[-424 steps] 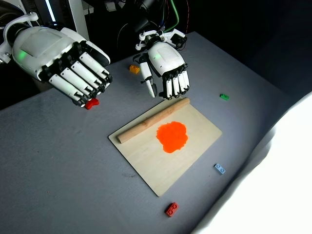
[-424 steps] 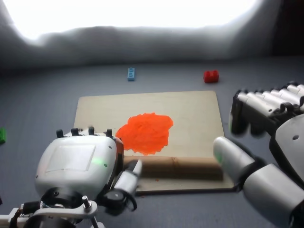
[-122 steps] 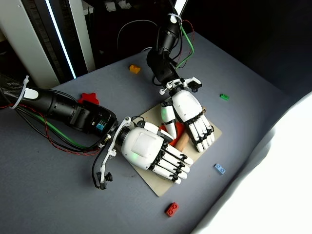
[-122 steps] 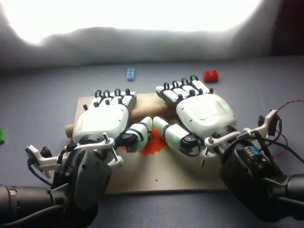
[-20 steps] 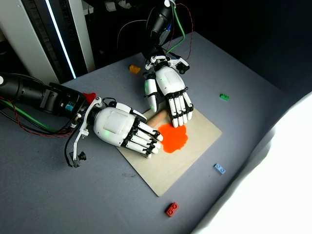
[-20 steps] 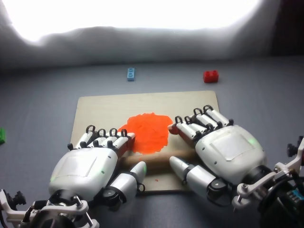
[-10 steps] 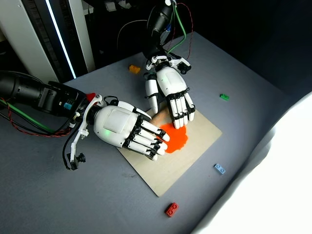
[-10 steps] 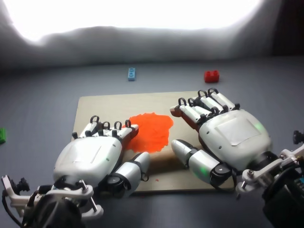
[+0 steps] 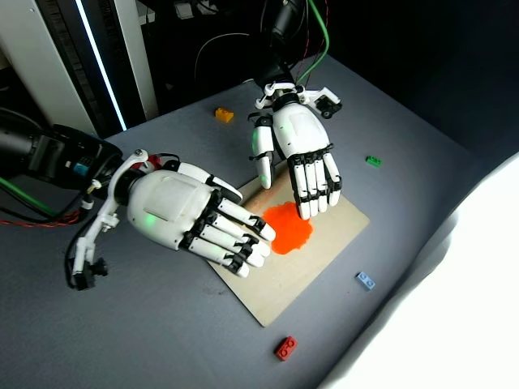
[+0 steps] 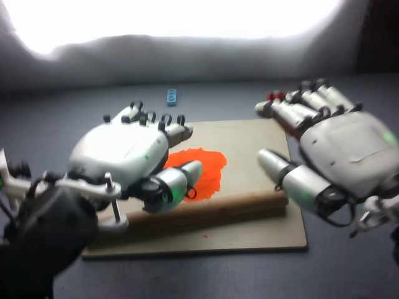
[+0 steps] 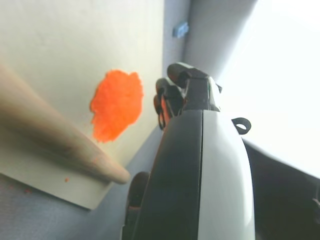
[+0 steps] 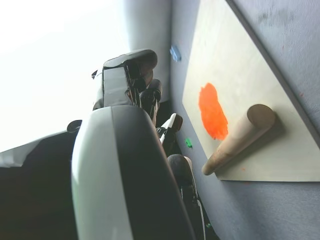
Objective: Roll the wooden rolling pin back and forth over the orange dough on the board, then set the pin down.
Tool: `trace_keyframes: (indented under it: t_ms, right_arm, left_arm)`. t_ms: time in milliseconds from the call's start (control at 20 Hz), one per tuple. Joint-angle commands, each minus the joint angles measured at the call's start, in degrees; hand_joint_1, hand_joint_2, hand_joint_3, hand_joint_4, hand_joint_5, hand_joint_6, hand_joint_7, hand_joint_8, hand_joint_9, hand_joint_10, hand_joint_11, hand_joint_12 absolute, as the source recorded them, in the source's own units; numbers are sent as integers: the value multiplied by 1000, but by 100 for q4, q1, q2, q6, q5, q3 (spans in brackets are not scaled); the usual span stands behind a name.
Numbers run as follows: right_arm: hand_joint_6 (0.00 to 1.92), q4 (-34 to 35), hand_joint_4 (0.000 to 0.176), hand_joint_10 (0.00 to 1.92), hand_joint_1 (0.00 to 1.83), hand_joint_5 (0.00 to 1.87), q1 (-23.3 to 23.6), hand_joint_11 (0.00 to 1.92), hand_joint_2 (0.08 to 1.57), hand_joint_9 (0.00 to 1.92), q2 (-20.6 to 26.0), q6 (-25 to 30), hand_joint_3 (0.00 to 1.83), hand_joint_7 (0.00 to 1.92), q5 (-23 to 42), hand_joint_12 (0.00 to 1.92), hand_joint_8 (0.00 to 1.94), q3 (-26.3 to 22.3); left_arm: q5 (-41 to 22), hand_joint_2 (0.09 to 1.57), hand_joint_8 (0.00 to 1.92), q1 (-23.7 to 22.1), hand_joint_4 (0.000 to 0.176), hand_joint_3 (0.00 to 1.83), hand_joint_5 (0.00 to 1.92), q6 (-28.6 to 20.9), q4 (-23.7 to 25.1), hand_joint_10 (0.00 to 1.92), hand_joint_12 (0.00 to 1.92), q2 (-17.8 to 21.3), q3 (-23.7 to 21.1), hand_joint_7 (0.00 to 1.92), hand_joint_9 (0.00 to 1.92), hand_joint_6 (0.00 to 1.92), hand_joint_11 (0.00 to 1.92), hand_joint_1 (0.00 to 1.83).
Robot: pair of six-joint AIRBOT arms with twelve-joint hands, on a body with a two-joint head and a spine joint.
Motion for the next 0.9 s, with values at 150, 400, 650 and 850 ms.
trace_keyframes:
  t_ms: [150,400,650,850]
  right_arm:
    - [562,-361,0,577,0,162,39,0,1571,110,715,101,9,420,879,1117,10,-549]
    - [547,-308,0,572,0,146,-12,0,1570,101,1517,191,17,410,1255,1102,5,-1280]
    - [552,-274,0,572,0,164,63,0,1568,107,2141,177,12,422,1116,1090,13,-1561]
    - [542,-39,0,567,0,149,6,0,1567,105,2290,401,9,408,939,1101,4,-1603]
  left_arm:
    - [739,1560,5,-805,0,1,314,1199,-556,6,678,461,-184,395,363,5,0,0]
    - [1876,1558,2,-1589,0,0,325,2800,-1837,2,699,787,-460,398,362,6,0,0]
    - [2781,1557,0,-2153,0,0,319,4043,-2616,0,661,1104,-570,380,343,0,0,0]
    - [3102,1554,0,-2349,0,0,317,4391,-2797,0,656,1144,-628,373,333,1,0,0]
